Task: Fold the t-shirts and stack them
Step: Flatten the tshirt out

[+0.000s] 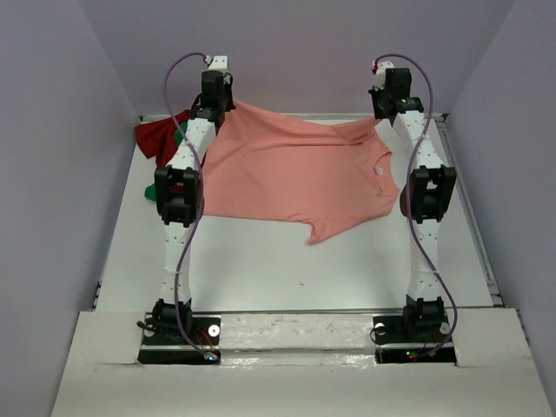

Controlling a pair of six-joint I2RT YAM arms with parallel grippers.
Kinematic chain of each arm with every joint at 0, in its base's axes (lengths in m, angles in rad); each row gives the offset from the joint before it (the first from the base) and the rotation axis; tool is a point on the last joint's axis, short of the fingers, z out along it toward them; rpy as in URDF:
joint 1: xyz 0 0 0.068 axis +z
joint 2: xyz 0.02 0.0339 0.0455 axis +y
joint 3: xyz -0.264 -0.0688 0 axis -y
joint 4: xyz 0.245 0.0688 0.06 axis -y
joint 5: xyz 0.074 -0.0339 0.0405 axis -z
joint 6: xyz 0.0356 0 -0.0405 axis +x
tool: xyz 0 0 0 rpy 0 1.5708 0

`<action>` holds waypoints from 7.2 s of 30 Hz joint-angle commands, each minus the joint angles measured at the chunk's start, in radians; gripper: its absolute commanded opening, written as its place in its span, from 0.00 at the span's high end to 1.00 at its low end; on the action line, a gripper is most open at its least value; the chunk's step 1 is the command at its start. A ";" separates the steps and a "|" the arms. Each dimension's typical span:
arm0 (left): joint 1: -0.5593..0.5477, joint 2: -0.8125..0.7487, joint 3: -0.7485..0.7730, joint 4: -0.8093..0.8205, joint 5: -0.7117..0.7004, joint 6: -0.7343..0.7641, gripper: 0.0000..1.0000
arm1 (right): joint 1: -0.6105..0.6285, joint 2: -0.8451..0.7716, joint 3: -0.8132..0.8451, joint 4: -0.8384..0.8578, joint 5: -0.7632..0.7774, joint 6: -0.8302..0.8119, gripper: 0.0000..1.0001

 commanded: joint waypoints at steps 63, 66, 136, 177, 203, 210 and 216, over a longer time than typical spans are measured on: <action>-0.321 -1.158 -1.063 -0.248 -0.340 -0.306 0.56 | 0.161 -1.426 -2.020 0.454 -0.489 0.989 0.31; -0.321 -1.164 -1.054 -0.250 -0.329 -0.300 0.56 | 0.161 -1.371 -2.011 0.498 -0.512 0.984 0.31; -0.323 -1.144 -1.043 -0.248 -0.286 -0.218 0.55 | 0.239 -0.157 -0.298 -0.048 -0.223 0.563 0.59; -0.340 -1.082 -1.062 -0.227 -0.290 -0.250 0.54 | 0.357 -0.243 -0.624 0.012 -0.369 0.483 0.49; -0.338 -1.098 -1.081 -0.204 -0.264 -0.246 0.54 | 0.367 -0.247 -0.595 -0.117 0.010 0.356 0.53; -0.338 -1.095 -1.078 -0.200 -0.248 -0.249 0.54 | 0.367 -0.235 -0.565 -0.121 0.042 0.297 0.53; -0.340 -1.093 -1.077 -0.199 -0.243 -0.247 0.54 | 0.376 -0.215 -0.537 -0.131 0.033 0.282 0.53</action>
